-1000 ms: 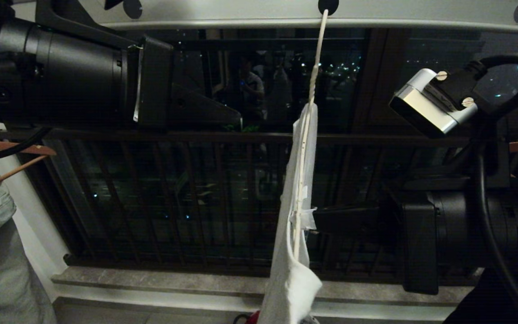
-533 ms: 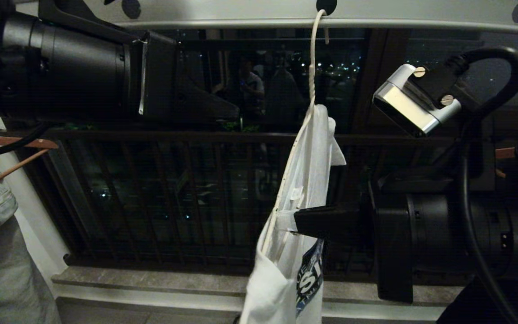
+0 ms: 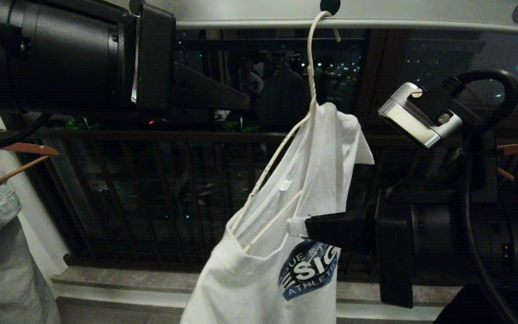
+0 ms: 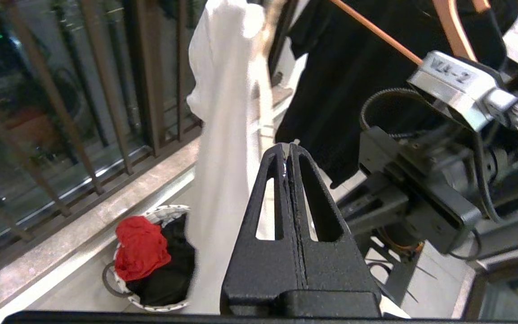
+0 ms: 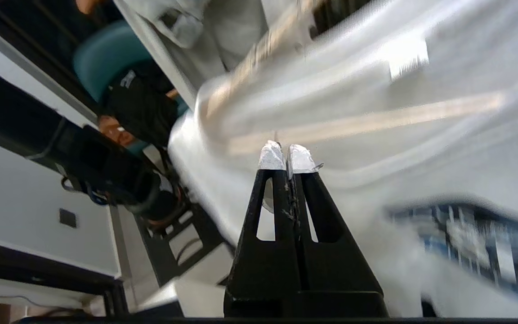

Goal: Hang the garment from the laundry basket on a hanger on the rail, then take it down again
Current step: Hang the clothes rack on the clothesline

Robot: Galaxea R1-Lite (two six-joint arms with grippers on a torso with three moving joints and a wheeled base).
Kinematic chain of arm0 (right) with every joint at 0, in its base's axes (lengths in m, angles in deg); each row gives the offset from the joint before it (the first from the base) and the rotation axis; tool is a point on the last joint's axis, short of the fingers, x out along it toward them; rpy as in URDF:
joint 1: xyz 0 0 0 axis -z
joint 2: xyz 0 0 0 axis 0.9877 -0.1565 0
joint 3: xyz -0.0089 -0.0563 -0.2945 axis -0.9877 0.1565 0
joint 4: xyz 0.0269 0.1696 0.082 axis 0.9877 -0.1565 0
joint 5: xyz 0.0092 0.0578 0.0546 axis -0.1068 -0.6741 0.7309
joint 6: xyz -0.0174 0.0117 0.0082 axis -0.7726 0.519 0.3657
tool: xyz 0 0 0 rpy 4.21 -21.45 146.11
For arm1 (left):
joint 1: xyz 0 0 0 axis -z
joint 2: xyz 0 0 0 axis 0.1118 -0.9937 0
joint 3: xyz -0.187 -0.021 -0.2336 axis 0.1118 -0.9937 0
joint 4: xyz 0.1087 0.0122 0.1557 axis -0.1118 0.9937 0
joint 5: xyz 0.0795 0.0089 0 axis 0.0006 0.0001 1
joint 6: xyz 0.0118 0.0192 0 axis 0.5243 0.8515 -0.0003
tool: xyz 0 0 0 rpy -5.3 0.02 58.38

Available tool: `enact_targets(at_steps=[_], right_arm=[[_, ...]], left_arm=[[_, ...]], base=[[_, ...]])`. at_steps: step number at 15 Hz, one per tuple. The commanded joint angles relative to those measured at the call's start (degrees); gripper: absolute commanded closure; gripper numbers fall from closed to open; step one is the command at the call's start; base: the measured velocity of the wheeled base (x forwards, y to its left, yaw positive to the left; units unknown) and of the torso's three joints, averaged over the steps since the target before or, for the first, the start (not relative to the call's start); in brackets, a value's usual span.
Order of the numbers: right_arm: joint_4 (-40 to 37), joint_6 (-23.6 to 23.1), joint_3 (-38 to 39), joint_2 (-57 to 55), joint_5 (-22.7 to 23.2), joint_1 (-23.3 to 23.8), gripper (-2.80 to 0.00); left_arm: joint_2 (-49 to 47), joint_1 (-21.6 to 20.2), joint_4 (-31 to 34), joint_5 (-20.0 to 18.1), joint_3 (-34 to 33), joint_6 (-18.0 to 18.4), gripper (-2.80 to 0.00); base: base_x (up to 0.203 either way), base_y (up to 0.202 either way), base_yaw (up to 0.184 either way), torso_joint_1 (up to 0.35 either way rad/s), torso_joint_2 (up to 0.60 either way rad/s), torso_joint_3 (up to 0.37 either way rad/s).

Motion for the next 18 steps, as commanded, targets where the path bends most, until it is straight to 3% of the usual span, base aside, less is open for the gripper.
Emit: enact_targets(at_steps=[1,3,4,8,10,11,14,18], right_arm=[[-0.74,0.20,0.80,2.70,-0.25,0.35,0.00],[-0.94,0.21,1.85,4.72,-0.45,1.39,0.00],[-0.91,0.38,2.36,5.69,-0.41,2.52,0.00],[-0.79,1.96,2.57,8.16,-0.26,7.28,0.00],[-0.67,1.96,2.42,8.67,-0.17,9.55,0.00],[-0.54,1.89,2.28,8.77,-0.14,10.60,0.00],[-0.39,1.87,2.24,8.82,0.03,12.79,0.00],[-0.15,1.88,2.15,8.82,0.57,14.76,0.00]], left_arm=[[-0.17,1.35,0.10,0.01,0.08,-0.07,0.00],[-1.28,1.48,0.10,0.16,1.69,-0.04,0.00],[-2.44,1.71,0.10,0.92,2.79,-0.04,-2.80],[-7.95,2.38,-0.54,3.24,7.01,2.01,-2.80],[-9.93,3.50,-4.23,3.63,7.34,2.05,-2.80],[-10.83,4.61,-5.56,5.05,7.28,2.01,-2.80],[-12.99,8.22,-10.05,14.48,7.35,1.96,-2.80],[-15.25,9.29,-10.80,18.65,8.89,2.30,-2.80]], base=[[0.000,0.000,0.000,0.000,0.00,0.000],[0.000,0.000,0.000,0.000,0.00,0.000],[0.000,0.000,0.000,0.000,0.00,0.000],[0.000,0.000,0.000,0.000,0.00,0.000],[0.000,0.000,0.000,0.000,0.00,0.000],[0.000,0.000,0.000,0.000,0.00,0.000],[0.000,0.000,0.000,0.000,0.00,0.000],[0.000,0.000,0.000,0.000,0.00,0.000]])
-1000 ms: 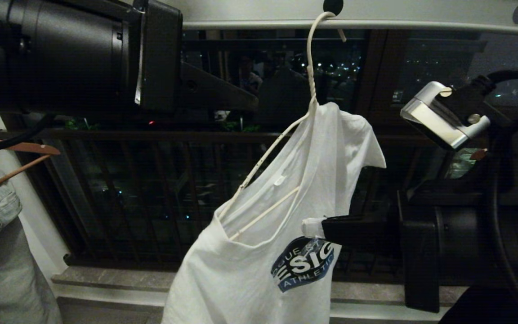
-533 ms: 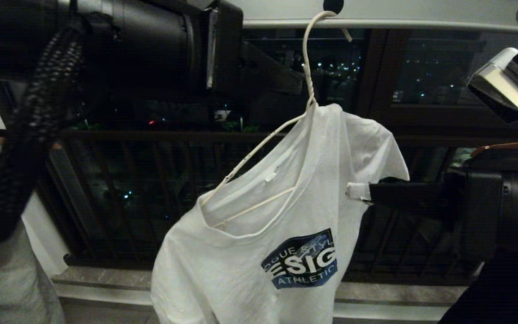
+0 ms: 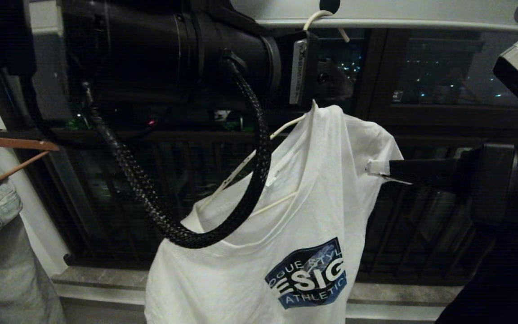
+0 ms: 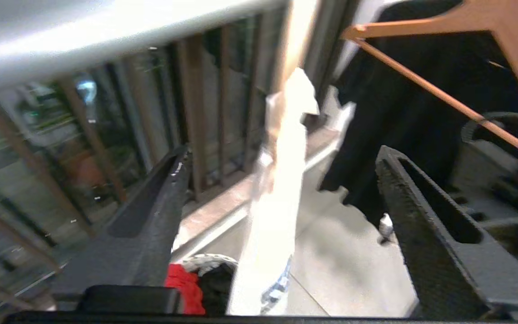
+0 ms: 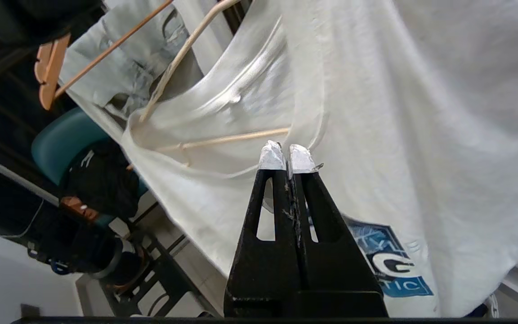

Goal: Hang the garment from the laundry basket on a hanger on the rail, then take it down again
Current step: Hang the clothes rack on the clothesline

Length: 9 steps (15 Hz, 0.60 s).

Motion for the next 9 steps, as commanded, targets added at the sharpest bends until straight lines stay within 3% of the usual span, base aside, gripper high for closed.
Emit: enact_targets(at_steps=[1,4,5,6,9], right_arm=[[0.04,0.11,-0.01,0.04,0.22,0.88,0.00],[0.04,0.11,-0.19,0.04,0.92,2.09,0.00],[0.04,0.06,-0.27,0.04,0.99,2.54,0.00],[0.04,0.02,-0.27,0.04,1.30,3.32,0.00],[0.04,-0.04,-0.51,-0.19,3.51,7.07,0.00]], left_arm=[[-2.87,0.23,0.05,2.38,1.71,0.16,-2.80],[-5.53,0.12,-1.30,3.94,4.18,0.12,-2.80],[-5.83,0.13,-3.64,4.12,4.04,0.17,-2.20],[-6.49,0.11,-6.11,4.25,4.00,0.19,0.00],[-7.42,0.02,-6.98,4.38,4.16,0.29,0.00]], base=[[0.000,0.000,0.000,0.000,0.00,0.000],[0.000,0.000,0.000,0.000,0.00,0.000],[0.000,0.000,0.000,0.000,0.00,0.000],[0.000,0.000,0.000,0.000,0.00,0.000],[0.000,0.000,0.000,0.000,0.00,0.000]])
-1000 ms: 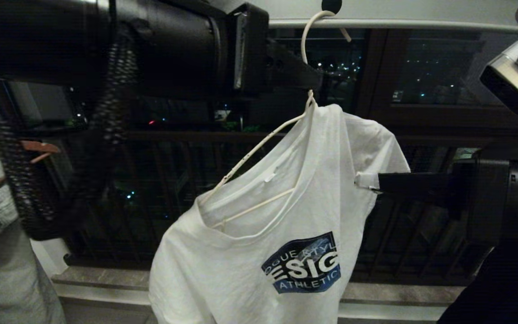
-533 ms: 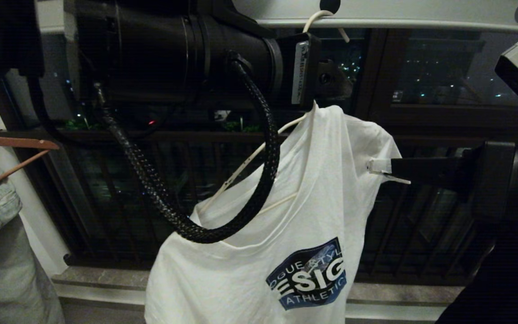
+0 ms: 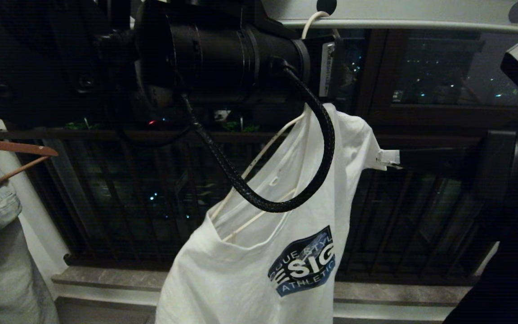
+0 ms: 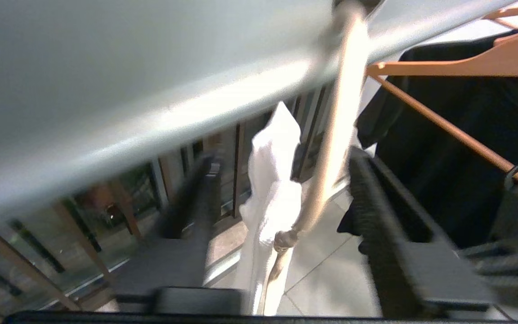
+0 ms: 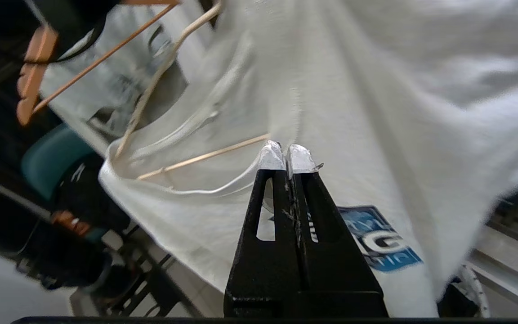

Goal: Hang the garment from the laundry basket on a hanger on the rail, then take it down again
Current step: Hang the clothes rack on the clothesline

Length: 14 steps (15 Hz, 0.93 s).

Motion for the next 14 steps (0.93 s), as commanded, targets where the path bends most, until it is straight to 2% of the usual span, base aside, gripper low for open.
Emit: enact_targets(at_steps=[1,6,12,14], right_arm=[[0.04,-0.04,-0.47,-0.62,0.47,2.51,0.00],[0.04,-1.99,-1.44,-3.64,0.83,8.68,0.00],[-0.25,-4.22,-4.04,-7.43,7.18,20.60,0.00],[-0.44,-7.06,-5.64,-11.17,8.03,21.94,0.00]], left_arm=[[-0.69,-0.13,0.02,0.04,0.14,-0.13,0.00],[-0.07,-1.09,0.11,0.04,0.06,0.14,0.00],[1.68,-1.88,0.72,-0.04,-0.64,0.22,0.00],[1.94,-1.82,0.70,-0.10,-0.97,0.22,0.00]], base=[[0.000,0.000,0.000,0.000,0.00,0.000],[0.000,0.000,0.000,0.000,0.00,0.000],[0.000,0.000,0.000,0.000,0.00,0.000],[0.000,0.000,0.000,0.000,0.00,0.000]])
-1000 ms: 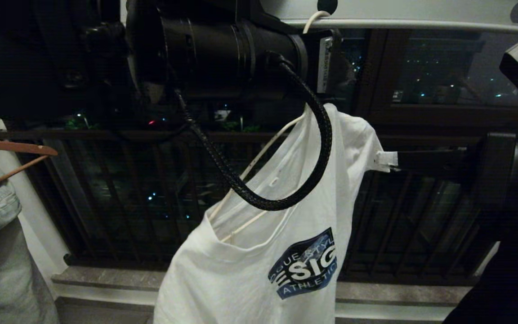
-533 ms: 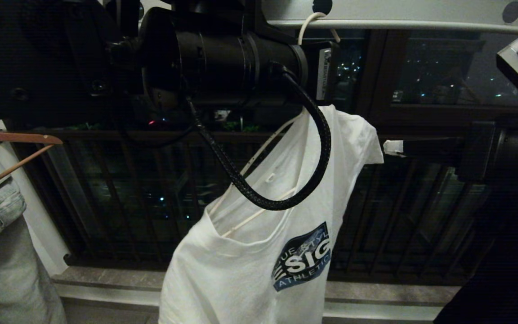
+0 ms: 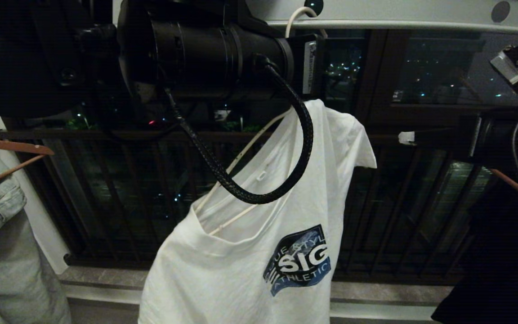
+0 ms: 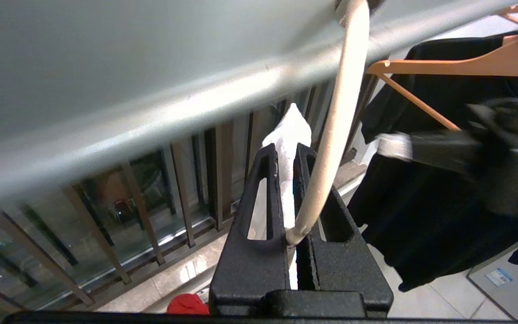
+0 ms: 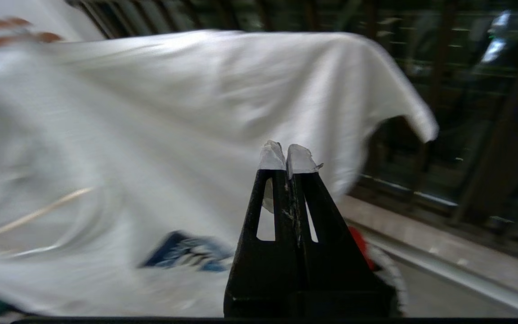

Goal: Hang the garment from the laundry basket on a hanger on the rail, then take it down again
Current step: Hang the clothes rack on the clothesline

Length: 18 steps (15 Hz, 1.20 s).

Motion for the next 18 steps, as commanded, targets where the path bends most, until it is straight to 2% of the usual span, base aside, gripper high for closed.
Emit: enact_targets(at_steps=[1,3,7,10,11,12,14,18], right_arm=[[0.01,-2.64,-1.47,-5.11,0.37,1.26,0.00],[0.08,-6.78,-3.35,-8.70,2.06,1.72,0.00],[-0.14,-9.51,-8.26,-11.06,12.08,7.44,0.00],[-2.74,-15.27,-9.70,-13.09,13.02,10.06,0.00],[-3.68,-18.06,-9.57,-13.08,13.27,10.73,-2.80],[-4.86,-20.61,-9.52,-13.11,14.98,11.62,-2.80],[-5.59,-25.15,-9.89,-14.75,21.33,13.81,-2.80],[-5.38,-34.38,-13.30,-21.15,24.51,14.49,-2.80]], left_arm=[[1.10,0.06,0.04,-0.23,-0.66,-0.12,0.00],[1.63,-0.02,0.04,-1.63,-1.37,-0.17,0.00],[1.54,-0.12,1.71,-2.07,-1.81,-0.08,0.00],[1.69,-0.38,1.71,-2.07,-2.08,-0.08,0.00],[1.89,-0.38,1.80,-2.07,-2.19,-0.08,0.00],[2.12,-0.38,1.88,-2.07,-2.25,-0.08,0.00],[2.24,-0.38,1.88,-2.07,-2.78,-0.08,0.00],[2.24,-0.38,1.80,-2.16,-2.95,-0.08,0.00]], base=[[0.000,0.000,0.000,0.000,0.00,0.000],[0.000,0.000,0.000,0.000,0.00,0.000],[0.000,0.000,0.000,0.000,0.00,0.000],[0.000,0.000,0.000,0.000,0.00,0.000],[0.000,0.000,0.000,0.000,0.00,0.000],[0.000,0.000,0.000,0.000,0.00,0.000],[0.000,0.000,0.000,0.000,0.00,0.000],[0.000,0.000,0.000,0.000,0.00,0.000]])
